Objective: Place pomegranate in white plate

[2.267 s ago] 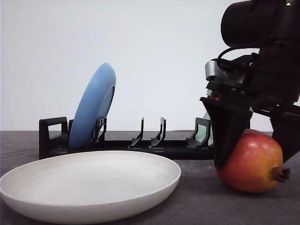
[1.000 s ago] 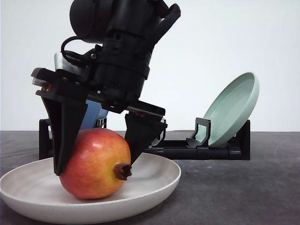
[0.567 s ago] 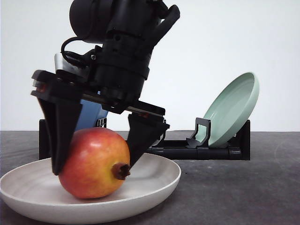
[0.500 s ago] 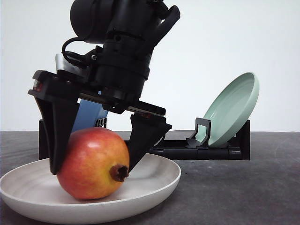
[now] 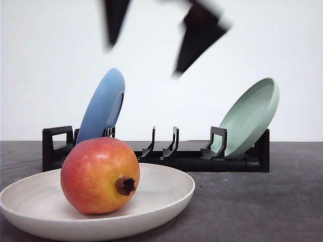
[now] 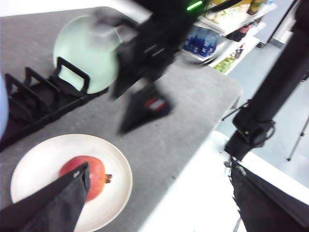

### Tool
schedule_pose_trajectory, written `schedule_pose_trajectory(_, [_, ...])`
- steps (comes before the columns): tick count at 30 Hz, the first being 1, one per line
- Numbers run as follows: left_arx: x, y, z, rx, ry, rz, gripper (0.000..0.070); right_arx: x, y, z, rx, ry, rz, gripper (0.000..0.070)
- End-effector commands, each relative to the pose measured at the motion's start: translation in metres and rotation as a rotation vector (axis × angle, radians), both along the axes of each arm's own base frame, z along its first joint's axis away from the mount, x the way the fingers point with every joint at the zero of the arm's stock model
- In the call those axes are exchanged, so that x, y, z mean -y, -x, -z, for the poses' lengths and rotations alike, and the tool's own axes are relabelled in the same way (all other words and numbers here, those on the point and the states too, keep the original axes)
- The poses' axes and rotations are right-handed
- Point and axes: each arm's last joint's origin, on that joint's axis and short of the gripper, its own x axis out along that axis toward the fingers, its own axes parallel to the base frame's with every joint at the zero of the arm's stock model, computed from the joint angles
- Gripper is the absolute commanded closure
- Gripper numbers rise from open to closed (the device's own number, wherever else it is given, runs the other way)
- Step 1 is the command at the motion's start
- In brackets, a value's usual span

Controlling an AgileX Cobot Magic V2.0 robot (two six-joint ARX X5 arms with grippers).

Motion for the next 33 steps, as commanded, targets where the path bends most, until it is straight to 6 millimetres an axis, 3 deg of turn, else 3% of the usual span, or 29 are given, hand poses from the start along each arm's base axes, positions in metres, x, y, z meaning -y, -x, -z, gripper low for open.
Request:
schedule_pose_trajectory(1, [-0.002, 0.000, -0.006, 0.016, 0.021, 0.003, 0.0143, 0.015, 0.013, -0.016, 0.066, -0.022, -0.003, 0.0000])
schedule_pose_trajectory(5, [-0.002, 0.000, -0.006, 0.023, 0.019, -0.019, 0.0143, 0.062, 0.046, -0.028, 0.179, -0.102, 0.025, 0.0000])
schedule_pose_trajectory(12, [-0.003, -0.002, -0.006, 0.042, 0.015, -0.078, 0.0143, 0.137, 0.099, -0.007, 0.355, -0.322, 0.167, 0.0000])
schedule_pose_trajectory(18, [-0.005, -0.004, -0.006, 0.072, 0.008, -0.170, 0.0143, 0.178, 0.128, 0.007, 0.490, -0.535, 0.236, 0.0000])
schedule_pose_trajectory(23, [-0.006, -0.005, -0.006, 0.084, 0.004, -0.209, 0.0161, 0.195, 0.140, 0.008, 0.560, -0.600, 0.242, 0.0009])
schedule_pose_trajectory(24, [-0.006, -0.005, -0.006, 0.085, 0.003, -0.212, 0.0196, 0.197, 0.141, 0.007, 0.568, -0.608, 0.239, 0.0032])
schedule_pose_trajectory(25, [-0.006, -0.005, -0.006, 0.084, 0.000, -0.212, 0.0347, 0.198, 0.142, 0.007, 0.568, -0.609, 0.240, 0.0224])
schedule_pose_trajectory(27, [-0.006, -0.005, -0.006, 0.077, 0.003, -0.216, 0.0700, 0.198, 0.142, 0.008, 0.567, -0.603, 0.235, 0.0698])
schedule_pose_trajectory(29, [-0.006, -0.005, -0.006, 0.083, 0.006, -0.232, 0.0698, 0.198, 0.142, 0.008, 0.570, -0.601, 0.239, 0.0658])
schedule_pose_trajectory(33, [-0.007, -0.005, -0.006, 0.086, 0.010, -0.238, 0.0700, 0.198, 0.142, 0.007, 0.572, -0.605, 0.239, 0.0665])
